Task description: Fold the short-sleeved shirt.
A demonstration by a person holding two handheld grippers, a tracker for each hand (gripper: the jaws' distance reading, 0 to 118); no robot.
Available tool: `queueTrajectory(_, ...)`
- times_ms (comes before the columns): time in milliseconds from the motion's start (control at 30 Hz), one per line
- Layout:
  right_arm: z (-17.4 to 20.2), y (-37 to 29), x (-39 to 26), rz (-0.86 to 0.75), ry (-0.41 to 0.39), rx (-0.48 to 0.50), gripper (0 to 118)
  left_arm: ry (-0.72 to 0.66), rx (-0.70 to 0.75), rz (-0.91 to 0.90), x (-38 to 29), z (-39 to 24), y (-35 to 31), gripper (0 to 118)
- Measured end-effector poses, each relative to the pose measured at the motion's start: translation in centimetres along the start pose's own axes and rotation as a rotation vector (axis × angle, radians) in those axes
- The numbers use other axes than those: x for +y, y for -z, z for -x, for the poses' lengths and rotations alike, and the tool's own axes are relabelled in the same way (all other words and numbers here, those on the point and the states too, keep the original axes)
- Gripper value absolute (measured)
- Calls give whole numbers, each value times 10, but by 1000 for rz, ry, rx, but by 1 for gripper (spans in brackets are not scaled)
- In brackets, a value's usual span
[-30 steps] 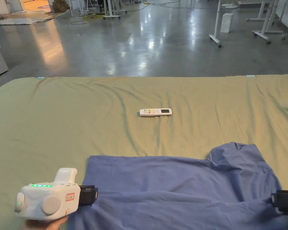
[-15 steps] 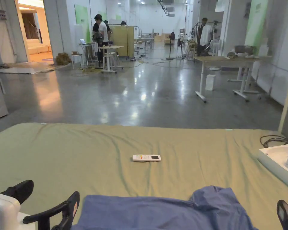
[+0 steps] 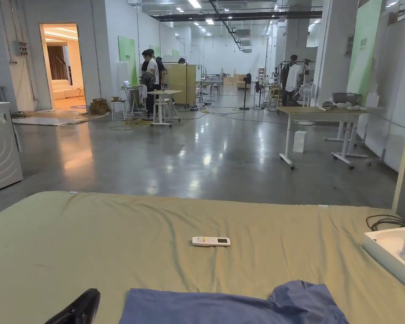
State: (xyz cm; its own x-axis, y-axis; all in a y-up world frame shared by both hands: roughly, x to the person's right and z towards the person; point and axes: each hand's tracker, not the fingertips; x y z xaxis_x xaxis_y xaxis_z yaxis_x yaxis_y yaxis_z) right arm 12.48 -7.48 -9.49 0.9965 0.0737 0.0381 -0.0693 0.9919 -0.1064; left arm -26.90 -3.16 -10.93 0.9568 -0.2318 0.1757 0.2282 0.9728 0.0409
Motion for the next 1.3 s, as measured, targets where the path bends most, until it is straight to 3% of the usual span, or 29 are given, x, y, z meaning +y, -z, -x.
queueTrajectory(600, -1, -2, -4, -4, 15, 14, 0, -202, -71, 127, -30, 9, 15, 1)
queueTrajectory(967, 3, 16, -22, 63, 13, 33, 0, -239, -37, 250, -68, 27, 40, 1)
queueTrajectory(1167, 6, 35, -39, 123, 3, 40, 0, -199, -53, 444, -119, 40, 90, 5)
queueTrajectory(1200, 5, 39, -42, 131, 9, 47, 0, -214, -53, 439, -133, 44, 99, 8)
queueTrajectory(1233, 3, 42, -45, 142, 20, 58, 0, -238, -69, 486, -147, 48, 111, 21)
queueTrajectory(1300, 1, 51, -52, 178, 39, 64, 0, -309, -149, 547, -183, 58, 137, 70)
